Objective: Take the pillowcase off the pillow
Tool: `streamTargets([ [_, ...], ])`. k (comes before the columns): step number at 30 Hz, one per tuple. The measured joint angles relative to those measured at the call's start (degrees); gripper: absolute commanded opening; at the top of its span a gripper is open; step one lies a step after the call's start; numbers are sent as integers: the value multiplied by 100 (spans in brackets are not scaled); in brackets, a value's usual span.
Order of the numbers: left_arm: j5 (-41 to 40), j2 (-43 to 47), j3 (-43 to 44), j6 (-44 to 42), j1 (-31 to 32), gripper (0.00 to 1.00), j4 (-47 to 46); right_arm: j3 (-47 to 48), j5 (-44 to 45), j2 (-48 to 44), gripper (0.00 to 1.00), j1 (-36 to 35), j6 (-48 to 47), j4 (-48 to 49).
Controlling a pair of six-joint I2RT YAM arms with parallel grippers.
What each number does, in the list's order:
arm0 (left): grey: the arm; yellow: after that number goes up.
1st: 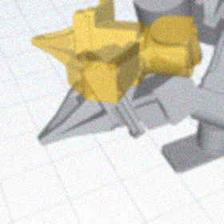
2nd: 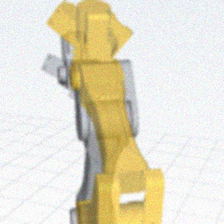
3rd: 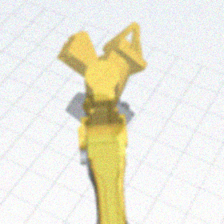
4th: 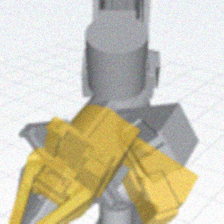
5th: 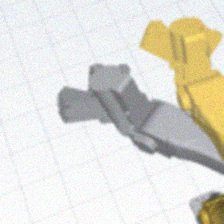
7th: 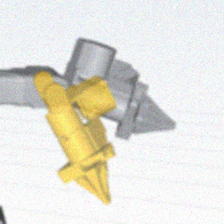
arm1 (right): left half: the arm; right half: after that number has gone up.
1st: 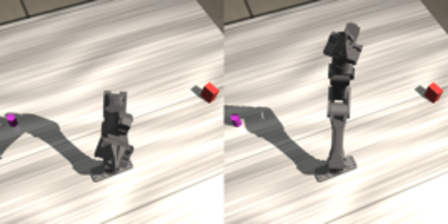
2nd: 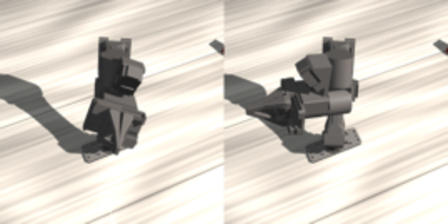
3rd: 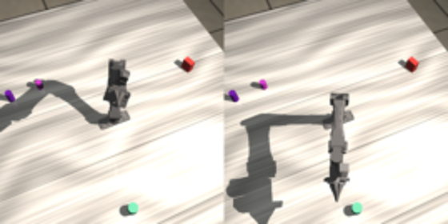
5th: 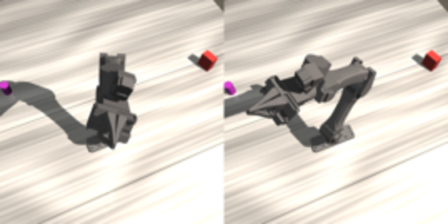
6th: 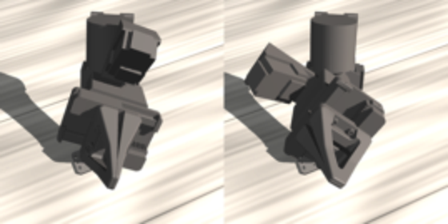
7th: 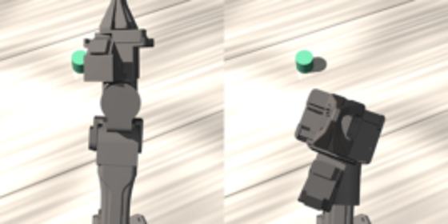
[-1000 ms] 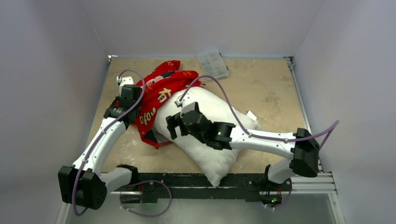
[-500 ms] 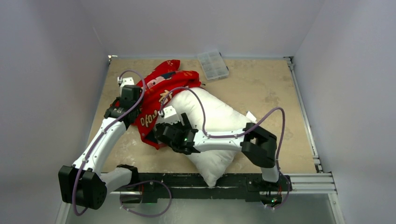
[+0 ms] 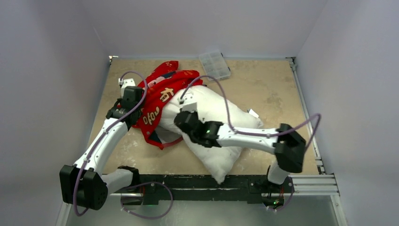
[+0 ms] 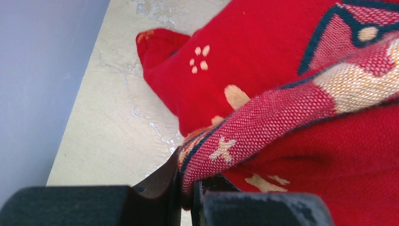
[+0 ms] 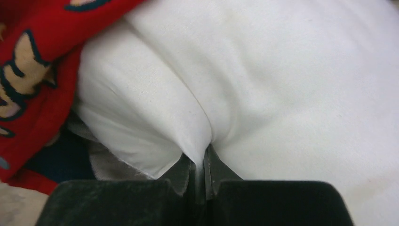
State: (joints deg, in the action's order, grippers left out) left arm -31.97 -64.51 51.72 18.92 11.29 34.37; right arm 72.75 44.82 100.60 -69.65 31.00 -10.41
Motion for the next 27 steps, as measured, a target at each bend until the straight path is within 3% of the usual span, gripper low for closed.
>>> streamTargets([
  [8,-203,-72,55,354,109,0,13,-964,-1082,-2601,0,1095,-321,396],
  [15,-262,-85,98,605,90,2,44,-1574,-2006,-3547,0,1314,-455,483],
  [17,-334,-105,111,627,28,12,98,-1674,-2258,-3585,0,1316,-463,498],
  [23,-81,90,120,442,-197,69,177,-1980,-3047,-3738,0,1451,-719,660],
  [24,120,278,122,404,-249,75,175,-1982,-3128,-3733,0,1486,-758,678],
  [27,616,564,232,332,-374,77,203,-2031,-3460,-3703,0,1567,-885,831],
])
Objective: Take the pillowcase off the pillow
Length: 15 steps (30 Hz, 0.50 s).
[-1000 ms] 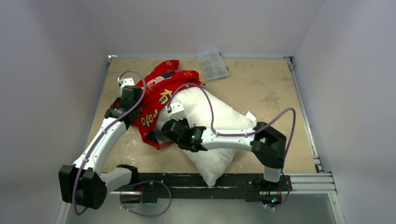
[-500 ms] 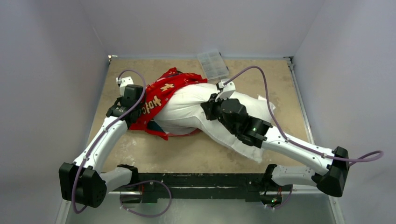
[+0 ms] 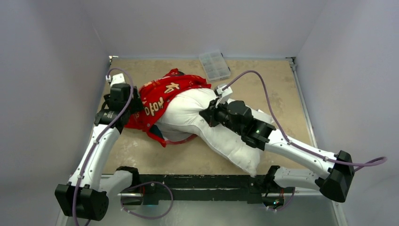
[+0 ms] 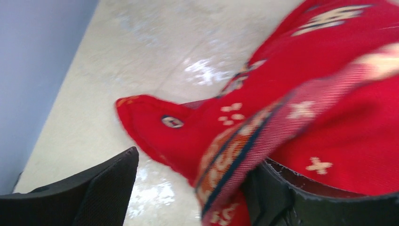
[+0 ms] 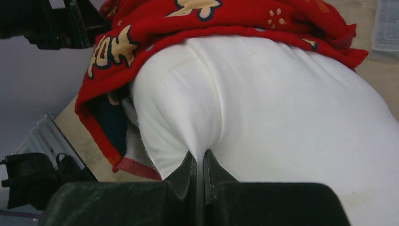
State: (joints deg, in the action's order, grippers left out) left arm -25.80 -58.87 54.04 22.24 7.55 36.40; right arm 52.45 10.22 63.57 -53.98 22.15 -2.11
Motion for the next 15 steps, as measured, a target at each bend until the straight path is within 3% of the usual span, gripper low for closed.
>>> streamTargets([
  [4,1169,-55,761,-81,-37,79,83,-120,-437,177,0,35,-116,251],
  [10,3034,-960,2277,-87,-33,88,-70,-323,-833,457,0,2,-173,444],
  [15,3403,-2074,3029,-201,446,89,-48,-407,-1008,601,0,-9,-170,588],
])
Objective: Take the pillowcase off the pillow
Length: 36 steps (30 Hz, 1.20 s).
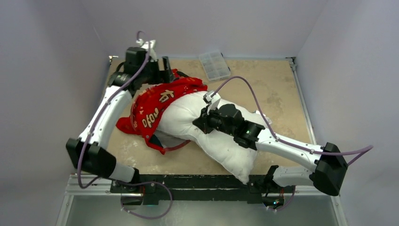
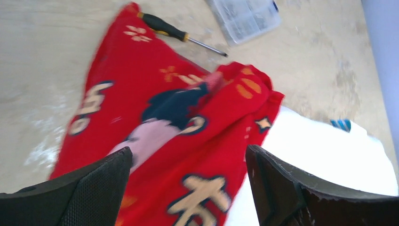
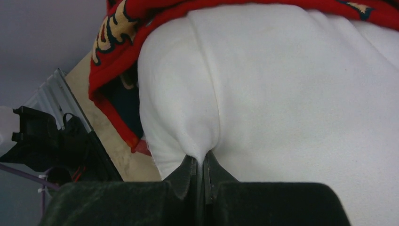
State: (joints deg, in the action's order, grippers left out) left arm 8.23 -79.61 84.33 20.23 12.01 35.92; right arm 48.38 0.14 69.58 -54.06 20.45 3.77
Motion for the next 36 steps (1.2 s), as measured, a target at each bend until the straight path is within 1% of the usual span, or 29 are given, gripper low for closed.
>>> streamTargets([
  [5,-302,-1307,796,-258,1025,90,170,-11,-28,125,0,-68,-2,153],
  [10,-852,-2337,1506,-538,1637,90,407,-11,-9,299,0,-177,0,234],
  [13,-1506,-2920,1987,-695,1912,85,592,-11,42,354,0,-258,2,234],
  [14,-1740,-3071,2094,-730,1971,81,627,-11,52,354,0,-280,2,232],
  [15,-2050,-3257,2223,-743,2039,74,693,-11,79,354,0,-302,2,234],
  [17,-2594,-3536,2345,-741,2109,55,752,-11,160,354,0,-334,7,234],
  [19,-3150,-3744,2369,-732,2122,39,813,-11,223,352,0,-348,17,234],
  [22,-3766,-3860,2371,-730,2122,11,848,-11,343,326,0,-365,55,234],
  [23,-3932,-3860,2371,-726,2122,4,861,-11,380,297,0,-367,66,227],
  [24,-4131,-3860,2385,-748,2116,0,885,-11,444,260,0,-367,81,223],
  [27,-4568,-3860,2393,-741,2017,0,944,-11,603,107,0,-365,170,149],
  [30,-4861,-3845,2393,-737,1746,0,1023,-13,776,-87,0,-356,240,33],
  [32,-4953,-3799,2391,-734,1432,0,1078,-15,841,-197,0,-348,271,-9],
  [36,-5051,-3550,2389,-730,590,0,1228,-68,892,-345,0,-345,337,-17],
])
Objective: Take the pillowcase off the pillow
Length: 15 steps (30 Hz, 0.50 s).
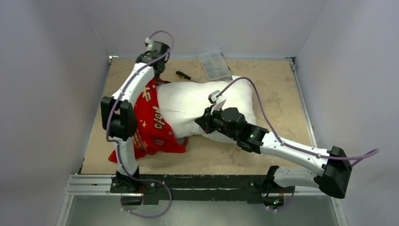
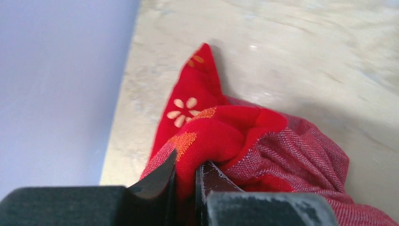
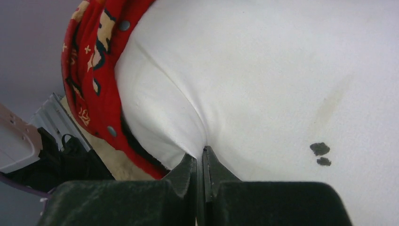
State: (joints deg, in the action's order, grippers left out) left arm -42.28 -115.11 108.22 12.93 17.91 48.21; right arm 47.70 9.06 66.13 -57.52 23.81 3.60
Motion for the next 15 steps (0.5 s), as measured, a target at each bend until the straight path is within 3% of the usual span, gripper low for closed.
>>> streamTargets([
  [5,-72,494,0,9,-837,0,114,-37,-2,-20,0,-2,76,31],
  [10,136,909,-42,-26,-990,0,61,-37,-87,-20,2,-11,81,166],
  [12,343,1113,-273,-120,-905,0,-138,-37,-129,-20,28,-22,79,155],
  [15,459,1523,-962,-459,-511,0,-688,-20,-234,-22,54,-28,92,96],
])
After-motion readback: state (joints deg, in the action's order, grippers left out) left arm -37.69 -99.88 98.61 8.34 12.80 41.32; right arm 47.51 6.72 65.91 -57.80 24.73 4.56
